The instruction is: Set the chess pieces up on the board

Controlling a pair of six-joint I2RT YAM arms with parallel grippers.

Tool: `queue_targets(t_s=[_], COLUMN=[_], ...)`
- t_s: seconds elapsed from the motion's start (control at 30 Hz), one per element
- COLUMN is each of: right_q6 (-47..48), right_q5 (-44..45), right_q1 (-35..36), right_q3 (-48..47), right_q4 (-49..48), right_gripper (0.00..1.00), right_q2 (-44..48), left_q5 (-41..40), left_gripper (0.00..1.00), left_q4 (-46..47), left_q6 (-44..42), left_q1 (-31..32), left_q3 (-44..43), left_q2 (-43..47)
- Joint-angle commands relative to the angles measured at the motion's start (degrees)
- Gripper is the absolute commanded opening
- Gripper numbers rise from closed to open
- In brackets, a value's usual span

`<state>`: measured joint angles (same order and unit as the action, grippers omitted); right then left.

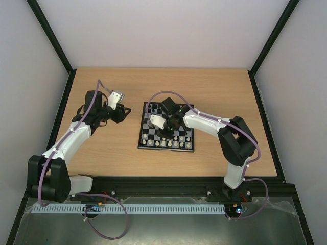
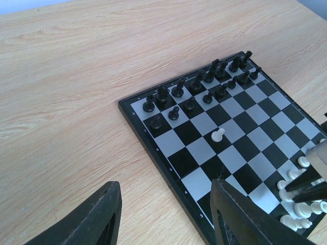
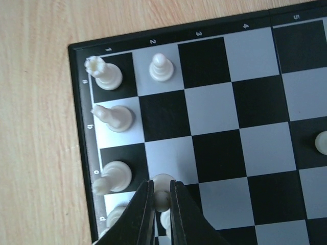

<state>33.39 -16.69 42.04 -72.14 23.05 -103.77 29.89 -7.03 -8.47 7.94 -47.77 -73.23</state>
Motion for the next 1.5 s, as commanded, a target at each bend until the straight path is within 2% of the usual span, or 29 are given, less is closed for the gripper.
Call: queue_targets(t_s=[0.0, 1.17, 1.47], right_q6=[0.6, -1.3, -4.2], right_q5=[2.7, 1.5, 3.5], right_q1=[0.3, 1.6, 1.4], right_q3=[0.7, -2.1, -4.0], right_q4=[-1.7, -1.7, -1.4], right_gripper=[0.06, 0.08, 0.18], right_q2=[-1.4, -6.4, -4.9], left_q5=[1.5, 2.1, 2.4], left_gripper=[0.51, 0.52, 0.53], left_q4=[1.2, 1.8, 1.3], left_q6=[1.4, 1.9, 1.2], left_q1=[-0.5, -0.7, -0.7], left_q3=[1.0, 2.4, 1.6], left_q2=[1.0, 1.4, 1.1])
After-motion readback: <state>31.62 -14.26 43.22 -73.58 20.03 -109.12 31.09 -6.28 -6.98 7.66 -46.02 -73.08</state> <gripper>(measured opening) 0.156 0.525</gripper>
